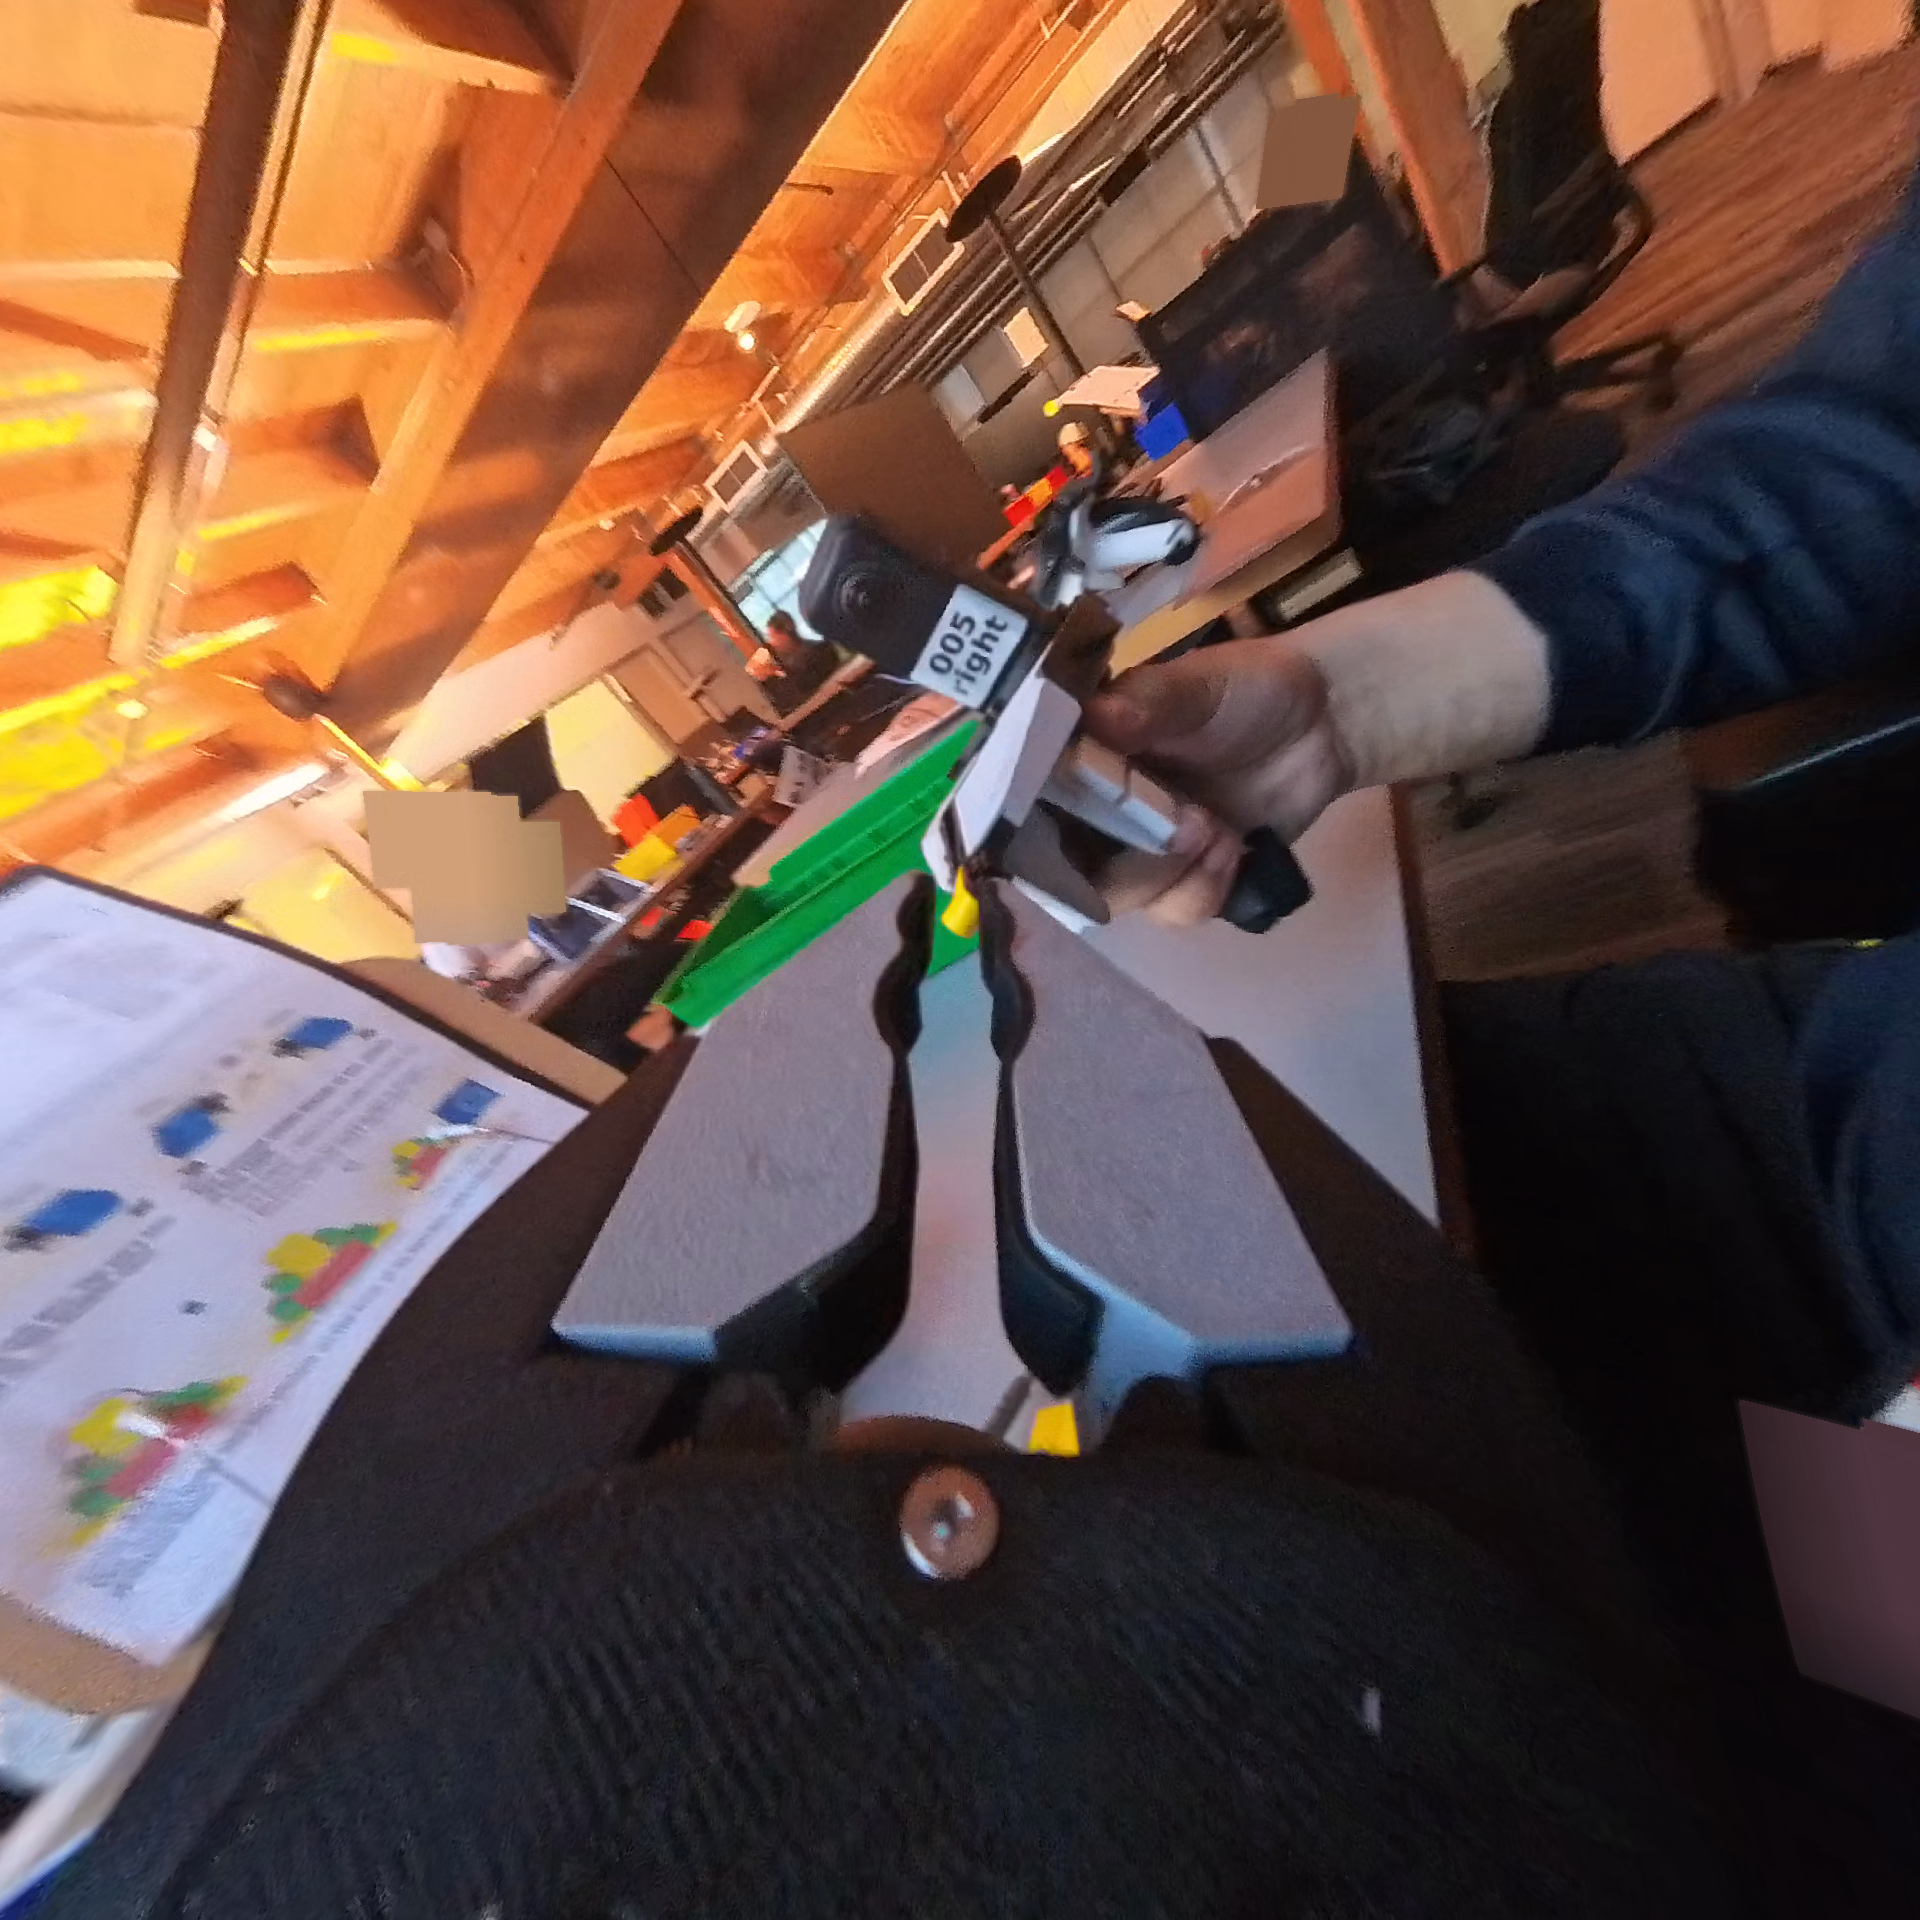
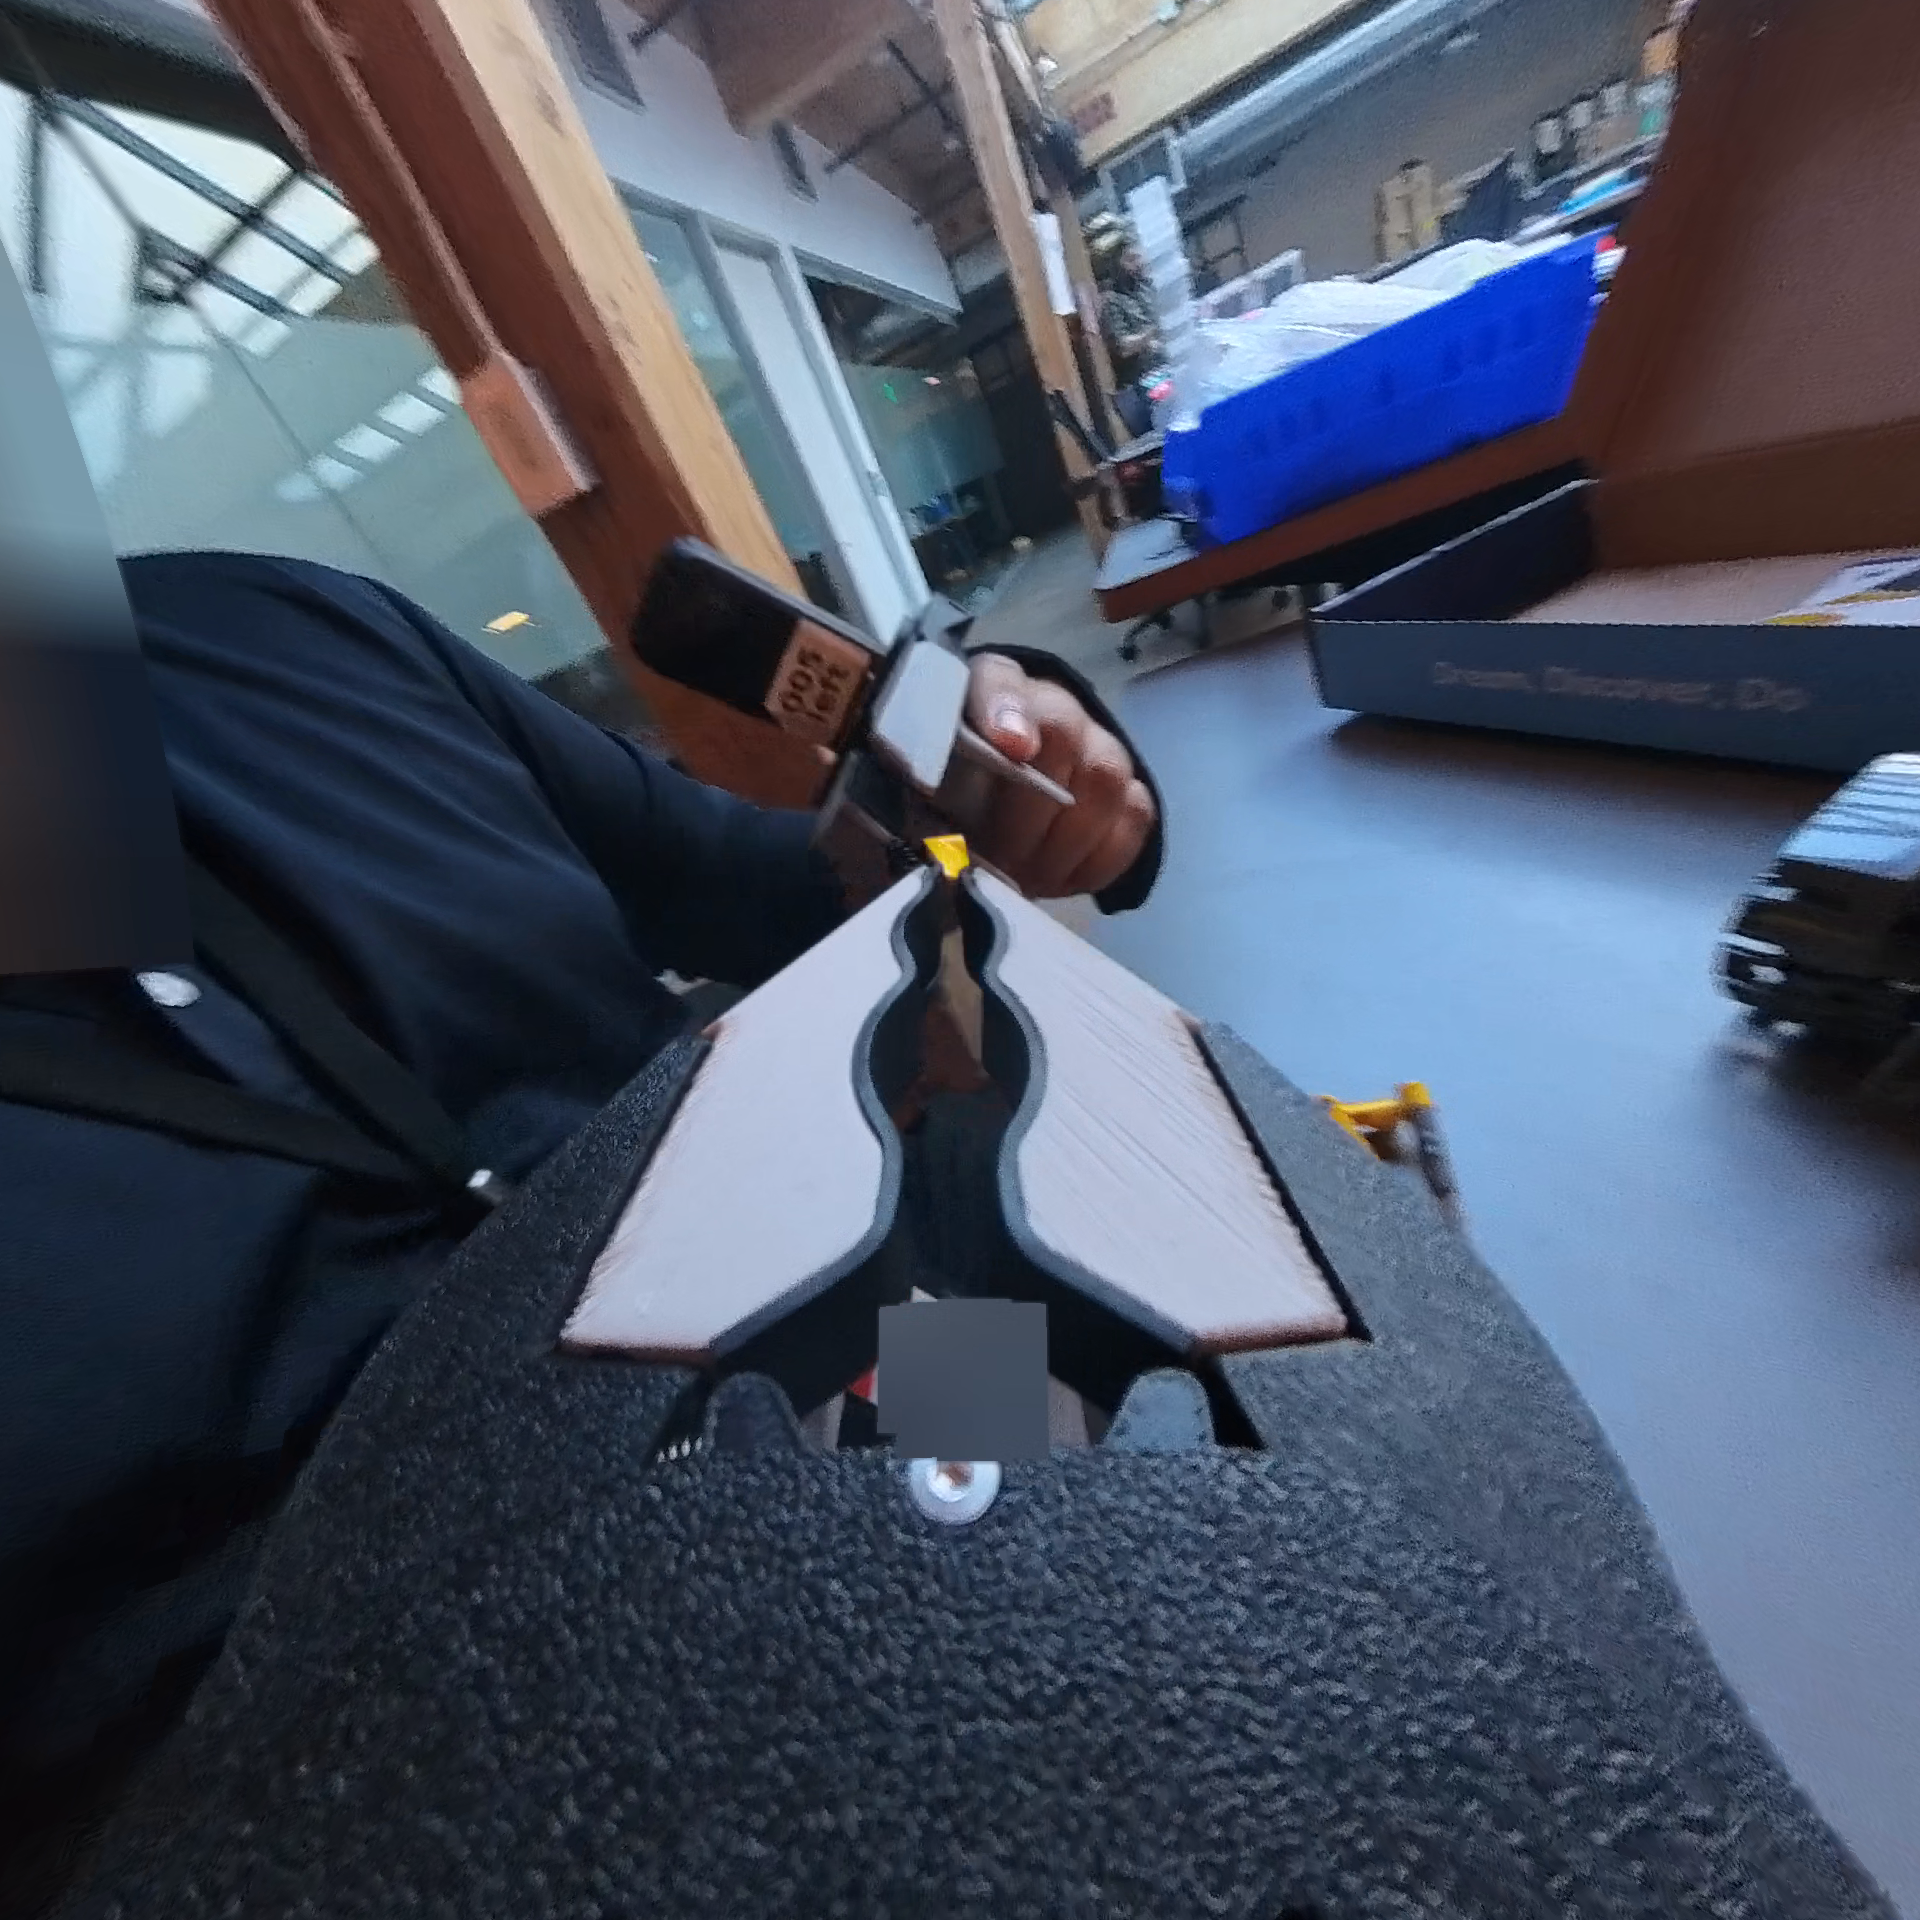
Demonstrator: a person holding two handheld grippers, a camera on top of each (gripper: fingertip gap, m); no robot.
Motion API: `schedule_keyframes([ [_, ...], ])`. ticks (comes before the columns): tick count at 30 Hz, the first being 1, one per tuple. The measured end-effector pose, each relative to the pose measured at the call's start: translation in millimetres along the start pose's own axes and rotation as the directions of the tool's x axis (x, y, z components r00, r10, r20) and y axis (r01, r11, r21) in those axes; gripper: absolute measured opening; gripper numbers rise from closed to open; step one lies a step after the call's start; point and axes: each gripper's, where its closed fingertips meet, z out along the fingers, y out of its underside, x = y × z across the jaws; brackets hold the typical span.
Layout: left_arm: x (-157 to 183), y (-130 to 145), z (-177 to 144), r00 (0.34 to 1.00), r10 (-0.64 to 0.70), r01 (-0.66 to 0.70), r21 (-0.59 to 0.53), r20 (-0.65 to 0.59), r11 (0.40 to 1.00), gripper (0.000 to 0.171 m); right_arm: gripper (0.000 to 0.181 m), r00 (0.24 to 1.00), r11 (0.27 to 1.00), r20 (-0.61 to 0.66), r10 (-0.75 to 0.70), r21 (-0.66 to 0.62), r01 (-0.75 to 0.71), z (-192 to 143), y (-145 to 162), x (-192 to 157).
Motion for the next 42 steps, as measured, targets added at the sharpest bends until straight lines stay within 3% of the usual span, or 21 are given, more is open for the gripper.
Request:
schedule_keyframes([
  [4,-3,24,-1,0.961,-0.265,0.259,-0.082,-0.077,0.962,0.018,0.0,0.986,0.994,-0.138,-0.094,-0.075,0.084,-10,9,22],
  [7,8,44,2,0.787,-0.594,0.554,-0.231,-0.168,0.799,0.031,0.0,0.959,0.961,-0.147,-0.244,-0.171,0.219,-10,18,18],
  [9,19,45,1,0.649,-0.726,0.665,-0.295,-0.226,0.686,0.027,0.0,0.929,0.916,-0.118,-0.352,-0.249,0.315,-8,26,11],
  [13,45,40,-4,0.435,-0.839,0.731,-0.415,-0.327,0.541,0.027,0.001,0.872,0.829,-0.039,-0.487,-0.333,0.448,-6,38,-5],
  [19,60,20,-4,0.274,-0.867,0.769,-0.446,-0.415,0.457,0.027,0.001,0.824,0.739,0.036,-0.565,-0.423,0.525,-1,55,-15],
  [27,67,26,1,0.318,-0.864,0.748,-0.456,-0.391,0.482,0.006,0.001,0.819,0.721,0.06,-0.57,-0.44,0.534,2,61,-18],
  [34,60,30,5,0.327,-0.87,0.784,-0.407,-0.369,0.468,0.004,0.001,0.823,0.735,0.013,-0.568,-0.44,0.515,1,55,-11],
  [42,10,40,14,0.404,-0.894,0.879,-0.186,-0.196,0.438,0.004,0.003,0.905,0.905,-0.194,-0.379,-0.283,0.318,-7,21,17],
])
